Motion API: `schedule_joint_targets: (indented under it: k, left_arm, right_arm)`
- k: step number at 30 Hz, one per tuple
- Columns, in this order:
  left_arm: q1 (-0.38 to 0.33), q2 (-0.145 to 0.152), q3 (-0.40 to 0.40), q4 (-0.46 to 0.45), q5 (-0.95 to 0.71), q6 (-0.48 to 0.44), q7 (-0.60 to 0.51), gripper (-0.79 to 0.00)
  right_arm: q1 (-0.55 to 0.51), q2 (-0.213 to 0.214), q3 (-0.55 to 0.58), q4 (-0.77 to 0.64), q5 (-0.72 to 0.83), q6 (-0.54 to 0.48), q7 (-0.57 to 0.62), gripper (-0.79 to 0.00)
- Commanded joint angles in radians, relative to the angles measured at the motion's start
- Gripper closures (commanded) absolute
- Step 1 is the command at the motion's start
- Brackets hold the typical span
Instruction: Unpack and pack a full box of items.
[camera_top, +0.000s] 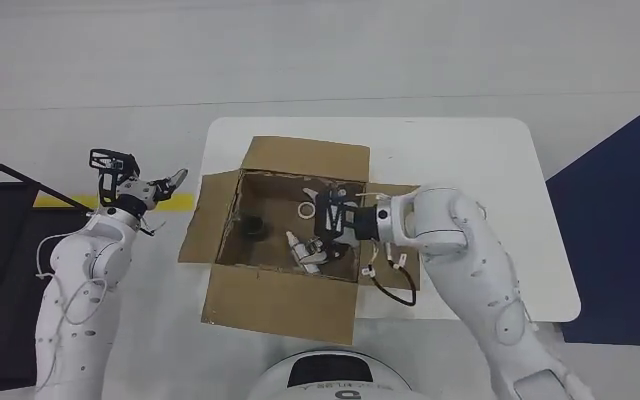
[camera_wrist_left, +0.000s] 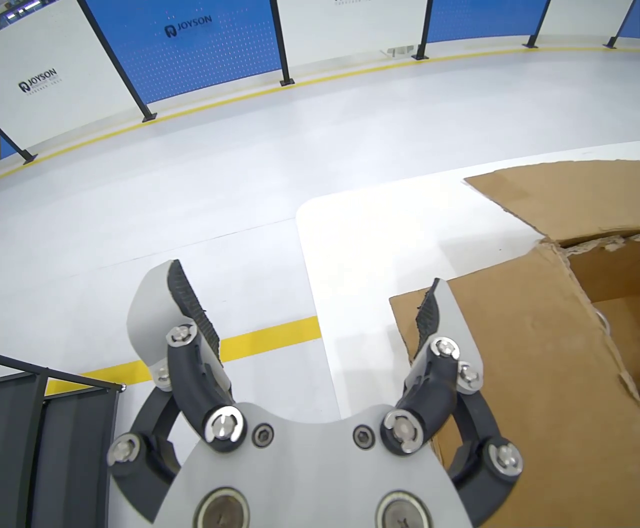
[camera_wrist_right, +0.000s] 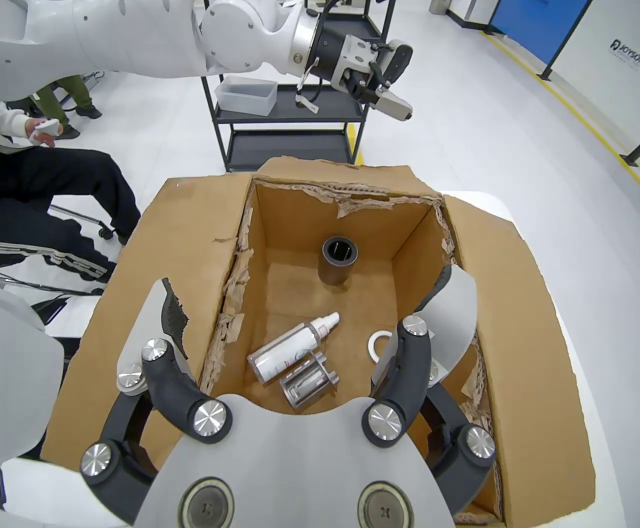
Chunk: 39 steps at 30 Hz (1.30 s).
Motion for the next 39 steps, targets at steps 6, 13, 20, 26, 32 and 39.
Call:
schedule_joint_targets:
  k: [6,13,20,26,32,39]
  left_arm:
    - [0.000,0.000,0.000,0.000,0.000,0.000,0.000,-0.785]
    - [0.000,0.000,0.000,0.000,0.000,0.000,0.000,-0.785]
    - [0.000,0.000,0.000,0.000,0.000,0.000,0.000,-0.785]
    - [0.000,0.000,0.000,0.000,0.000,0.000,0.000,-0.785]
    - [0.000,0.000,0.000,0.000,0.000,0.000,0.000,-0.785]
    - [0.000,0.000,0.000,0.000,0.000,0.000,0.000,-0.785]
  right_arm:
    - [0.001,-0.001,-0.001,0.001,-0.004,0.002,-0.009,-0.785]
    - [0.002,0.000,-0.005,0.001,-0.018,0.011,0.000,-0.785]
    - [0.165,-0.017,-0.183,0.052,0.089,0.285,0.274,-0.785]
    - [0.165,-0.017,-0.183,0.052,0.089,0.285,0.274,-0.785]
    - [0.165,-0.017,-0.183,0.052,0.089,0.285,0.274,-0.785]
    - [0.165,-0.017,-0.183,0.052,0.089,0.285,0.274,-0.785]
